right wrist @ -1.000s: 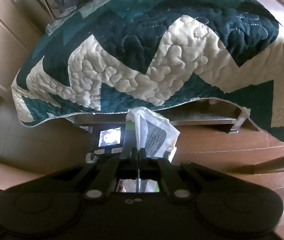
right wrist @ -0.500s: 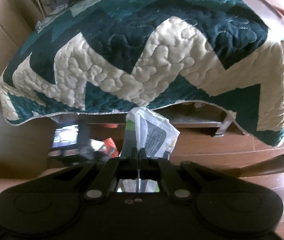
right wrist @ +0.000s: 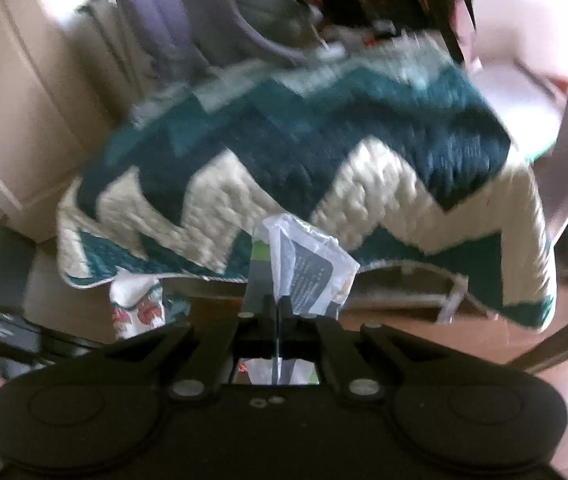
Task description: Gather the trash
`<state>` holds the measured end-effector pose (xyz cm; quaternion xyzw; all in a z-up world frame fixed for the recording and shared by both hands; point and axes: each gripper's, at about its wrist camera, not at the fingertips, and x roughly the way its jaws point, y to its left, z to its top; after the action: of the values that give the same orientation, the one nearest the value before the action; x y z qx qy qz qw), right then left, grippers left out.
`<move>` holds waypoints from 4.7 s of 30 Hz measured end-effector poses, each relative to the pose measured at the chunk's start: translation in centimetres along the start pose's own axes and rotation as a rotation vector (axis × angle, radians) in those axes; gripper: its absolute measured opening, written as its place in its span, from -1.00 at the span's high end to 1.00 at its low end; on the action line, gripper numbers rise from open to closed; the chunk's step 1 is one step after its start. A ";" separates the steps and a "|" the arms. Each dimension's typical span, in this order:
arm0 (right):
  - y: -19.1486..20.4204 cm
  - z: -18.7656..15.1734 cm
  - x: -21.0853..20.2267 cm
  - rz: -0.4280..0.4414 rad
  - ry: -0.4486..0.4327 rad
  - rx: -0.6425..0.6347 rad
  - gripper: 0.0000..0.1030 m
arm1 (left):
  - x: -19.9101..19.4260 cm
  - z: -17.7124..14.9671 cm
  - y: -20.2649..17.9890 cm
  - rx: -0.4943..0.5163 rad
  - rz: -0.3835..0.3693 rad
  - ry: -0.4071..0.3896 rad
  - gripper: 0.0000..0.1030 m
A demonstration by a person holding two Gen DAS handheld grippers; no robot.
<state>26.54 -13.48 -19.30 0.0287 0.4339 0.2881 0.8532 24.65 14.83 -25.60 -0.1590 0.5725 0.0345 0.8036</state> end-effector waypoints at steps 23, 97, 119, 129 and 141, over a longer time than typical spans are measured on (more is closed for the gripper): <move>-1.9 6.4 -33.6 -0.243 -0.437 -0.154 1.00 | -29.0 4.9 -26.7 0.428 -0.360 -0.454 0.92; -10.7 4.5 -45.0 -0.411 -0.493 0.084 -0.14 | -33.1 0.5 -42.5 0.683 -0.380 -0.507 -0.47; 2.6 6.5 -33.6 -0.123 -0.441 -0.083 -0.33 | -31.9 0.9 -19.0 0.496 -0.250 -0.589 -0.94; 6.3 6.6 -21.9 -0.008 -0.311 -0.126 -0.40 | -24.3 3.1 -8.4 0.336 -0.205 -0.548 -1.00; 7.4 3.8 -5.7 0.034 -0.083 -0.128 -0.46 | -12.2 6.0 4.1 0.245 -0.121 -0.412 -1.00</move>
<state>23.30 -9.51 -10.59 -0.0065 0.3785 0.3281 0.8655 24.97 22.04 -13.35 -0.0840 0.3858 -0.0519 0.9173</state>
